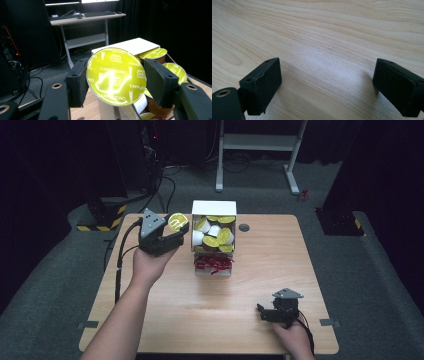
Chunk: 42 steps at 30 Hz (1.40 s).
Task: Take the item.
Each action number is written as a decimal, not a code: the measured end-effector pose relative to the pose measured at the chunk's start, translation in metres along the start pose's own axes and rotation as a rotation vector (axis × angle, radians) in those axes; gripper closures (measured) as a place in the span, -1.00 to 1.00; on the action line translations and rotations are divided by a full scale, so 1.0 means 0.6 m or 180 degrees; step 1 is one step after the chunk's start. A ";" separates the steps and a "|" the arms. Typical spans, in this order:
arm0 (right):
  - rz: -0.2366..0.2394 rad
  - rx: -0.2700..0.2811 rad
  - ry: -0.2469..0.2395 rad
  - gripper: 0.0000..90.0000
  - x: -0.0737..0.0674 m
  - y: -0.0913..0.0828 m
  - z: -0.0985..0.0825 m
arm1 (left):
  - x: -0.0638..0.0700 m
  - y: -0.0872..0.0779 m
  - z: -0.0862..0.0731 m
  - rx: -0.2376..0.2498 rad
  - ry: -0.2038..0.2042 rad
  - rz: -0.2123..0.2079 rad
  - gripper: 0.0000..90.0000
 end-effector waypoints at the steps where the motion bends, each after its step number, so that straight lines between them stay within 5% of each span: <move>1: 0.0000 0.0000 0.0001 -0.81 0.000 0.000 0.000 | -0.002 -0.001 0.000 -0.0003 0.0007 0.0007 -0.11; 23: 0.0001 0.0005 -0.0006 -0.81 0.000 0.000 0.000 | -0.058 -0.016 -0.025 -0.0059 -0.0065 0.0224 -0.11; 42: 0.0001 0.0005 -0.0005 -0.81 0.000 0.000 0.000 | -0.113 -0.005 -0.081 -0.0210 -0.0207 0.0421 -0.11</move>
Point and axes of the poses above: each handheld gripper's, and its own axes: y roughly forward along the jaws, z roughly out of its top, x roughly to its right, the point moved 7 cm from there along y, roughly forward along the jaws, and after that the axes turned 8 degrees about -y, right-handed, at the moved point
